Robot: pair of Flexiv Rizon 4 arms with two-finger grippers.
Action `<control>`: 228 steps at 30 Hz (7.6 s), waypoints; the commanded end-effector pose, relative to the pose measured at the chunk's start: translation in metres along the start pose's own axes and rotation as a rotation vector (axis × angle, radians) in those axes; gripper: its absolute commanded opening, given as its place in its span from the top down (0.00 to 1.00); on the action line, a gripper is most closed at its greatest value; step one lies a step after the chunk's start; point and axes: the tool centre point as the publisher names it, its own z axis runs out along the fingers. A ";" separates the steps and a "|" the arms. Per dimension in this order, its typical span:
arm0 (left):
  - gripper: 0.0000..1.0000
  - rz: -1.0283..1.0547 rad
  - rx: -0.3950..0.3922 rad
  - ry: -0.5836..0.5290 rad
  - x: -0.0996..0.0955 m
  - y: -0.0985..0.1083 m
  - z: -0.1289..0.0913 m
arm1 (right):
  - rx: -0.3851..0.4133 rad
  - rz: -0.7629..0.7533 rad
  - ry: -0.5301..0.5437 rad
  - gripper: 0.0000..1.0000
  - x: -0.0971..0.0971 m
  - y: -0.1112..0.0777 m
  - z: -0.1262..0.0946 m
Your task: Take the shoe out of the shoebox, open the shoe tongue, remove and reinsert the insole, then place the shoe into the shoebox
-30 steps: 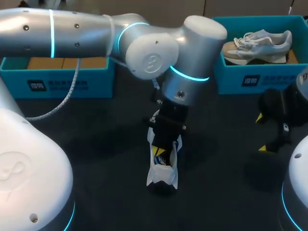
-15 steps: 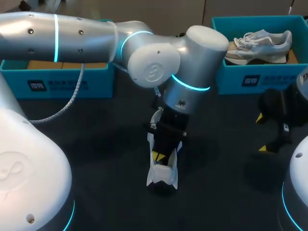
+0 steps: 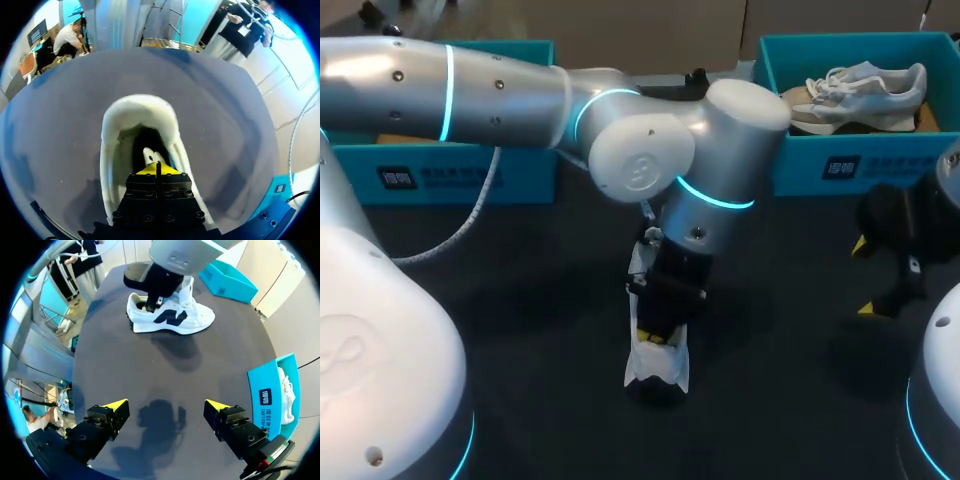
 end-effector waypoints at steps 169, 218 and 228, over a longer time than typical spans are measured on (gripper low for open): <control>1.00 -0.153 -0.337 -0.176 0.006 0.030 -0.036 | 0.002 0.000 -0.003 0.00 0.002 0.000 0.000; 1.00 -0.080 -0.277 0.125 0.030 0.037 0.001 | 0.002 0.000 -0.003 0.00 0.002 0.000 0.000; 1.00 -0.065 -0.287 0.042 0.033 0.037 0.024 | 0.002 0.000 -0.003 0.00 0.002 0.000 0.000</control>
